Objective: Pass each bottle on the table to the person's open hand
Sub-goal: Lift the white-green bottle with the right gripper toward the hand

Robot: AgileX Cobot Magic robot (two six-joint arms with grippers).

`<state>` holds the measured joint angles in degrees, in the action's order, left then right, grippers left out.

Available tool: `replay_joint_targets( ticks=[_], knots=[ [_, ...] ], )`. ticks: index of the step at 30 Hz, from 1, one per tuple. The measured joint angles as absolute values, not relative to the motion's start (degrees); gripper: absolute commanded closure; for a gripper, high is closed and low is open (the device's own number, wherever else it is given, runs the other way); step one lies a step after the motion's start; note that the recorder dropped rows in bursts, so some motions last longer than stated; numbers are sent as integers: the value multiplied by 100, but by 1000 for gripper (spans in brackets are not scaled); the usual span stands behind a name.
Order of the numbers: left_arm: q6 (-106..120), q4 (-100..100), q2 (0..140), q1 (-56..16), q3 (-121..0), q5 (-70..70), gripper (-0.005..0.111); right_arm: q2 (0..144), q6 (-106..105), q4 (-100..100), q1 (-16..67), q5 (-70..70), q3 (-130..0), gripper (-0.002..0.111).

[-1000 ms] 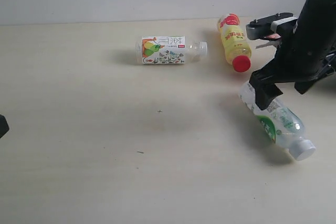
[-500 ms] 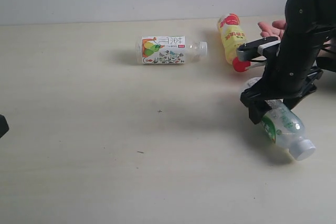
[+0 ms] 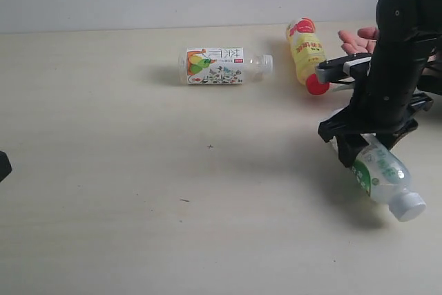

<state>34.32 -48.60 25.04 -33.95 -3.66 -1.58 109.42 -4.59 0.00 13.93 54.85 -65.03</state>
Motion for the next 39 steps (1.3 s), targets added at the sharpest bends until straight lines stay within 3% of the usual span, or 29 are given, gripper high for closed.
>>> replay_joint_targets(
  ticks=[11,17,26,39],
  knots=[
    [3432,-4860,2504,-3395,-366,-158,107,9606,-278,0,1393,6343,-6557,108],
    [3432,-4860,2504,-3395,-366,-158,107,9133,-112,-132,1393,6671,-7546,108],
    [3432,-4860,2504,-3395,-366,-158,107,10039,106,-259,985,6949,-9786,108],
    [3432,-4860,2504,-3395,-366,-158,107,11213,0,-272,474,7002,-10151,108]
  ],
)
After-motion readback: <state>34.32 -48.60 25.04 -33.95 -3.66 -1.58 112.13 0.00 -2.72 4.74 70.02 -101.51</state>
